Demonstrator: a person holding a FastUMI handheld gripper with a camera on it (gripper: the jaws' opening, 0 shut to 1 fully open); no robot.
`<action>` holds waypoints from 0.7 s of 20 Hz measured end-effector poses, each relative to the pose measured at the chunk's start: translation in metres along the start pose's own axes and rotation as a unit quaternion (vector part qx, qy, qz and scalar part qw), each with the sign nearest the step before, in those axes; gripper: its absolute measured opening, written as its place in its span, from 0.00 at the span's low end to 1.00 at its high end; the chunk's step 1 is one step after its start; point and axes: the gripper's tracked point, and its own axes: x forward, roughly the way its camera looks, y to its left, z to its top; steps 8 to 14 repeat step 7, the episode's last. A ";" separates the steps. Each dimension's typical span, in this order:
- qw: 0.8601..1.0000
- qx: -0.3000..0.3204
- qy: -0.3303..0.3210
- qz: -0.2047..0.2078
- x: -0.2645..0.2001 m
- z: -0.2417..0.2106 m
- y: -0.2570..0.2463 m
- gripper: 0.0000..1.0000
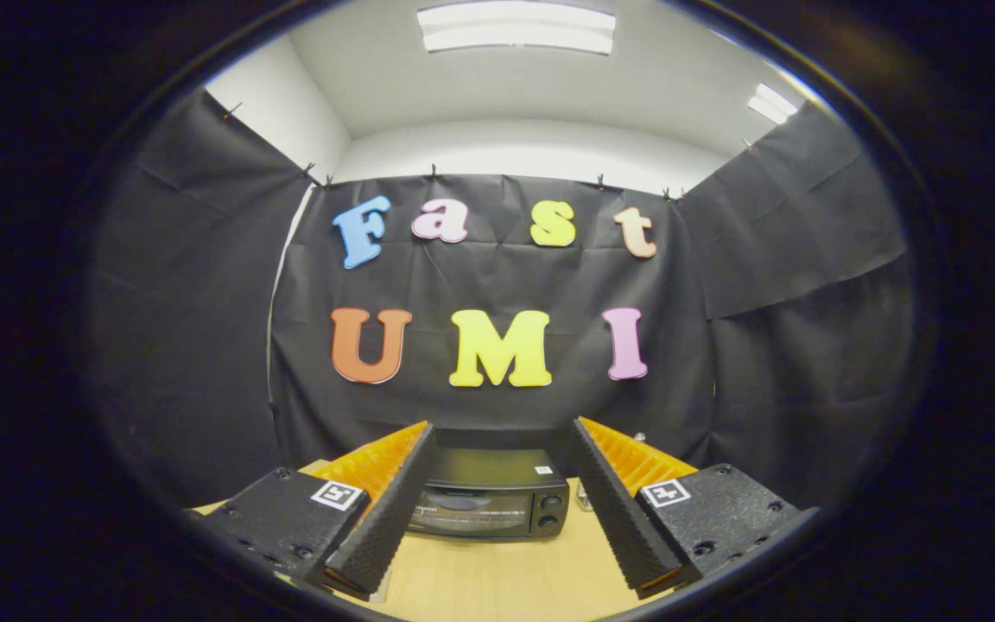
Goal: Open the toaster oven, put the food inside, and close the toaster oven door.
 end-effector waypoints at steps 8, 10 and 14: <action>1.000 -0.009 -0.007 0.024 -0.010 -0.004 0.018 1.00; 1.000 -0.009 -0.007 0.024 -0.010 -0.004 0.018 1.00; 1.000 -0.009 -0.007 0.024 -0.010 -0.004 0.018 1.00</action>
